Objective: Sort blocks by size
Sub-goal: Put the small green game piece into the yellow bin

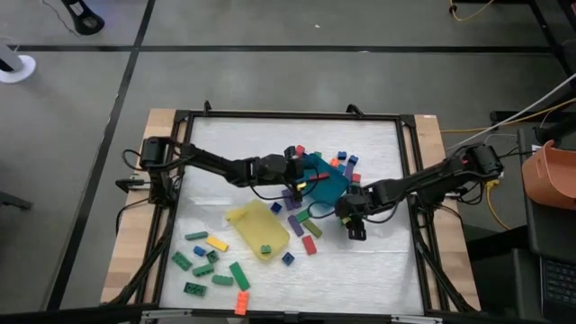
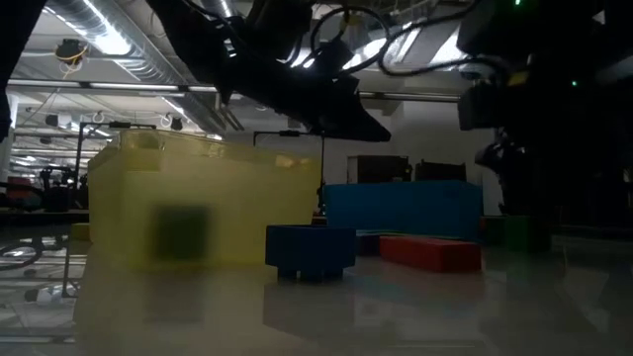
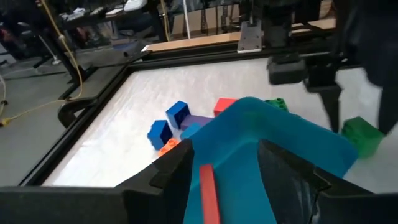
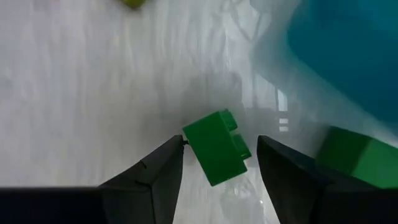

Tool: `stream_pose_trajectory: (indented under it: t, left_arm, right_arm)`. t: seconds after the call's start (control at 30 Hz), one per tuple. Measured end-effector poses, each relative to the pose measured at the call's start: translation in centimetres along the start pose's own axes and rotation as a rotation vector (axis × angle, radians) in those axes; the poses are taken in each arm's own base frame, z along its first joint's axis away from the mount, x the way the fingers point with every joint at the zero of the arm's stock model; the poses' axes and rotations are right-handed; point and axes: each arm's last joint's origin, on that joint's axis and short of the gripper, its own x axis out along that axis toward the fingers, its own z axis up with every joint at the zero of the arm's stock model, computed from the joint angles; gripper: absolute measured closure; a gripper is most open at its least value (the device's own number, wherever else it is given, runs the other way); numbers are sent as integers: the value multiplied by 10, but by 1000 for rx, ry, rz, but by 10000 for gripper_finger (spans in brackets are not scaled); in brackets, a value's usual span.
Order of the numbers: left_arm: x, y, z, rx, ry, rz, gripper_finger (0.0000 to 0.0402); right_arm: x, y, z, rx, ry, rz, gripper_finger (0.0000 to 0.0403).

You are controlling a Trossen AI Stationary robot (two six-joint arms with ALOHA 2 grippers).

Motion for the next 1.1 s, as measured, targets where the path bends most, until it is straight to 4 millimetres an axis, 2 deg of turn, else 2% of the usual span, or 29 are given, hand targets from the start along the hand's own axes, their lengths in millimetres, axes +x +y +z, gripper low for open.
stream_pose_trajectory:
  t: [0.17, 0.37, 0.57, 0.73, 0.87, 1.1]
  left_arm:
    - [-15, -1, 12, 32, 30, -19, 234]
    - [-52, 4, 32, -2, 150, -52, 234]
    - [-94, 9, 42, -69, 289, -70, 234]
    - [-119, 11, 47, -131, 350, -75, 234]
    - [-129, 9, 45, -124, 405, -88, 234]
    - [-132, 3, 41, -103, 461, -104, 234]
  right_arm:
    - [12, 0, 0, -3, 41, -11, 223]
    - [14, 0, 4, -3, 8, -5, 313]
    - [3, 5, 22, -16, -52, 18, 314]
    - [-13, 14, 43, -101, -112, 130, 309]
    - [-24, 18, 57, -214, -194, 124, 290]
    - [-35, 23, 83, -476, -492, 44, 310]
